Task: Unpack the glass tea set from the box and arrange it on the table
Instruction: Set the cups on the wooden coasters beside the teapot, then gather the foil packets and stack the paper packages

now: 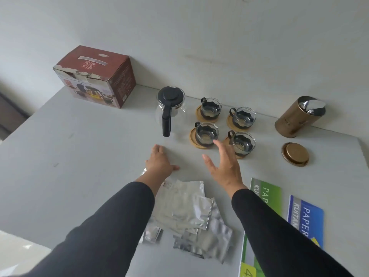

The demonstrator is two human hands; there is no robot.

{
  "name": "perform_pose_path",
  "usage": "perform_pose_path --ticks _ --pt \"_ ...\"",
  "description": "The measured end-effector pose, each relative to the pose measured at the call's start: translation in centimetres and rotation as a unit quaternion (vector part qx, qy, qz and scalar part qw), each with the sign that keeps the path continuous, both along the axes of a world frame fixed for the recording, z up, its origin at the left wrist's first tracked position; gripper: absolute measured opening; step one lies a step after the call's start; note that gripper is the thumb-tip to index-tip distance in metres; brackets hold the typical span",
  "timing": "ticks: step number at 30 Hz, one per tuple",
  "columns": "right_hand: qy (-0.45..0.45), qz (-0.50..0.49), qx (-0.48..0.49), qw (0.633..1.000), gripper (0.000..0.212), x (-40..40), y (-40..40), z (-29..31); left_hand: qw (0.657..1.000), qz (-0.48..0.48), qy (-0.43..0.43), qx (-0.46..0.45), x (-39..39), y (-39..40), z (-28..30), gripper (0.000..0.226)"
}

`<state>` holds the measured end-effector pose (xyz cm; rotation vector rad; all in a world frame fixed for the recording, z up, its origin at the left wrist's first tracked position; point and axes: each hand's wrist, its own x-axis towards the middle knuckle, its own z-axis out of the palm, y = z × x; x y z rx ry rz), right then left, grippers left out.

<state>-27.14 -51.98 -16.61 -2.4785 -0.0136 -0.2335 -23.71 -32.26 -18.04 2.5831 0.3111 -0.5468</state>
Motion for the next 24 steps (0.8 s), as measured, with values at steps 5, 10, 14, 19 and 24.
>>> perform_pose_path --ticks 5,10,14,19,24 --pt "0.197 -0.089 -0.014 0.976 0.055 -5.8 1.5 0.2 1.000 0.002 -0.023 -0.006 -3.2 5.0 2.1 0.076" --pt "0.280 -0.205 -0.018 0.938 0.076 -10.4 4.2 1.0 0.998 0.026 0.053 0.024 -6.7 10.6 2.6 0.089" --pt "0.360 -0.235 -0.027 0.902 0.094 -12.5 6.1 1.6 0.992 -0.003 0.077 0.102 -9.1 11.3 2.6 0.094" --pt "0.398 -0.269 -0.009 0.877 0.107 -13.7 8.1 1.6 0.994 -0.020 0.066 0.082 -11.2 9.0 1.7 0.092" --pt "0.375 -0.273 0.011 0.886 0.102 -13.5 10.2 1.3 0.996 -0.033 0.061 0.056 -13.1 6.4 1.6 0.094"
